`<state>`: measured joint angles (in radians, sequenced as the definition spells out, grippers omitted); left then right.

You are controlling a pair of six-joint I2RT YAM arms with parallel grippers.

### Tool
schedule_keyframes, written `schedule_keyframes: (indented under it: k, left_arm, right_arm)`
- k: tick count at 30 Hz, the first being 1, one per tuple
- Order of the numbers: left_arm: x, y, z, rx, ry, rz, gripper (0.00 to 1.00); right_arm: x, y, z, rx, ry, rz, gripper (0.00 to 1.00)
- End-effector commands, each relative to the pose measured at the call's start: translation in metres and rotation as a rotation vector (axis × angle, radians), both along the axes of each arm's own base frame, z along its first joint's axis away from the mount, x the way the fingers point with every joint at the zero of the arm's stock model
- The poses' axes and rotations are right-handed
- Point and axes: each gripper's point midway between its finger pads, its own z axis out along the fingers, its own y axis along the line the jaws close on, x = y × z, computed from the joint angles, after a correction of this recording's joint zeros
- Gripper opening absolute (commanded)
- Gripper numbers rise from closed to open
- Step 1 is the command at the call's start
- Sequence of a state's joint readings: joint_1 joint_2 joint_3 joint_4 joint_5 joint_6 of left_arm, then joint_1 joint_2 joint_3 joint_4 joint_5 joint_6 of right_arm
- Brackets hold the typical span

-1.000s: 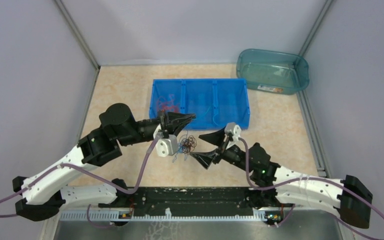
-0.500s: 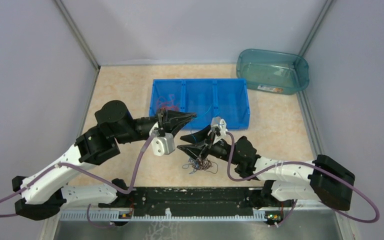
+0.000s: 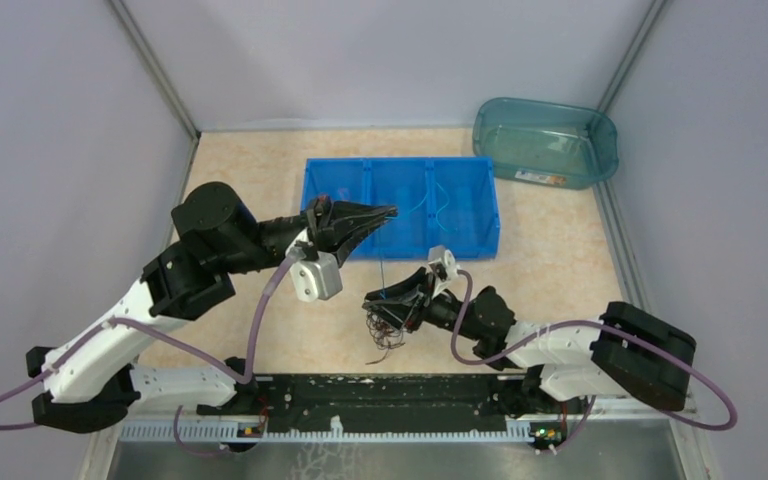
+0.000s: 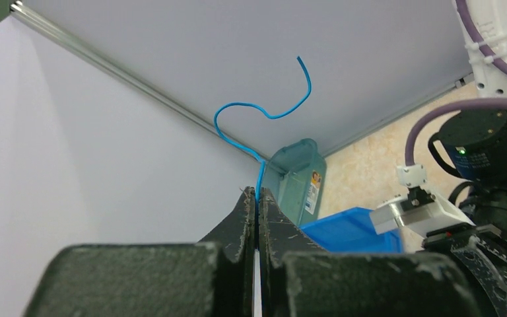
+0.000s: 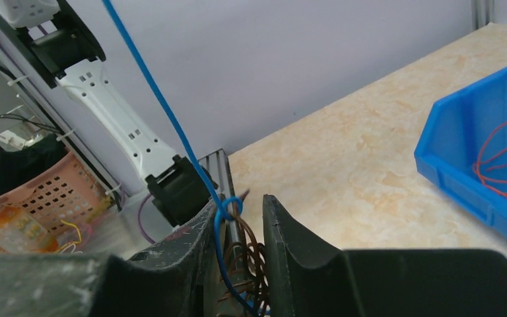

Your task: Untangle the cables

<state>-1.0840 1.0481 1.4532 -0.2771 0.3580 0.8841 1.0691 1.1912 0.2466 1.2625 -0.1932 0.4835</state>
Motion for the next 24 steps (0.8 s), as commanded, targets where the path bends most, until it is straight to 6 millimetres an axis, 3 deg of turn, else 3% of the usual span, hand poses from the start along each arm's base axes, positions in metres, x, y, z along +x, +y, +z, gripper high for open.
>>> schedule_keyframes:
  k: [1, 16, 24]
  left_arm:
    - [-0.008, 0.006, 0.041, -0.088, -0.075, -0.026, 0.01]
    - [-0.014, 0.014, 0.116, -0.235, -0.243, -0.025, 0.0]
    - [-0.017, 0.026, 0.147, -0.317, -0.354, 0.013, 0.0]
  right_arm:
    - [0.005, -0.001, 0.003, 0.041, 0.011, -0.015, 0.27]
    - [0.021, -0.005, -0.057, -0.093, 0.106, -0.108, 0.26]
    - [0.03, -0.019, -0.081, -0.148, 0.135, -0.195, 0.42]
